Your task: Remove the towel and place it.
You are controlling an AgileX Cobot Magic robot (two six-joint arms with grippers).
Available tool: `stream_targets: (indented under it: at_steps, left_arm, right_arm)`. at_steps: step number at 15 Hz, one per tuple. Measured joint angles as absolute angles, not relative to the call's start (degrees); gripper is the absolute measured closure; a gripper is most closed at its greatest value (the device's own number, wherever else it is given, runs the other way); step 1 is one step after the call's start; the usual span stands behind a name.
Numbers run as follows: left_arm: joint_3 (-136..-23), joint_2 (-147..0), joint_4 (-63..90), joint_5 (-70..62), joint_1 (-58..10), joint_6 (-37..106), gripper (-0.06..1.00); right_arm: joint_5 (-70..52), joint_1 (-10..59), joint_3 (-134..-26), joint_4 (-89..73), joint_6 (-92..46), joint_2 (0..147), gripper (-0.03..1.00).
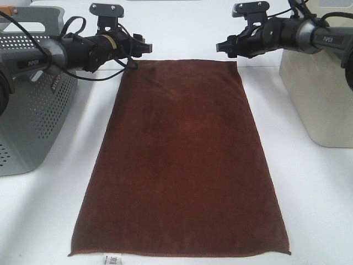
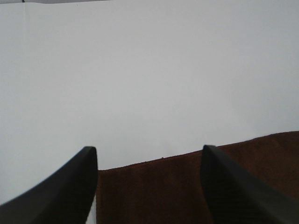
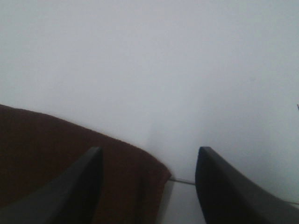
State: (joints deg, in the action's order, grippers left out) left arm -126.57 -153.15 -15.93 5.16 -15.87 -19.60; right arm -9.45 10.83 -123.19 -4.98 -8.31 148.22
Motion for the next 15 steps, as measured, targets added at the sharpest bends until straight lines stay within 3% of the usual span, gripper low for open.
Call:
stream_targets:
  at_steps: [5,15]
  left_arm:
    - [-126.6,-145.2,-16.0,-11.7,-18.4,-19.5,0.33]
    - [-126.8,-122.4,-15.6,-59.8,-21.3,-16.9,0.33]
  right_arm:
    - [-23.3,10.8,-123.2,-6.6,-8.3,140.1,0.4]
    - [-62.7,10.8,-123.2,-7.5,-7.8,120.1,0.4]
